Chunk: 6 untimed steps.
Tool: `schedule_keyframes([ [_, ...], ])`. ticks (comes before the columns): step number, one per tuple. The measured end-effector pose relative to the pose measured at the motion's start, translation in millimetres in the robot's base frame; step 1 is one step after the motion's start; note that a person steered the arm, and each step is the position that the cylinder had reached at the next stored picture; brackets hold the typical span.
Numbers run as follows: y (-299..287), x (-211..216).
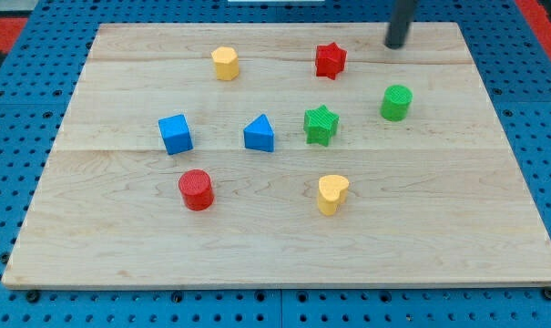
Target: Slightly touch on the top of the red star
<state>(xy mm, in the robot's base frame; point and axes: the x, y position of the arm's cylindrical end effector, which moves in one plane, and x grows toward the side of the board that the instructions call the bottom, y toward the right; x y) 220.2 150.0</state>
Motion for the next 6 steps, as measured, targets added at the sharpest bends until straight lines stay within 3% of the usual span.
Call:
schedule_keyframes([
  [2,-106,89],
  [3,-68,94],
  [6,-244,89],
])
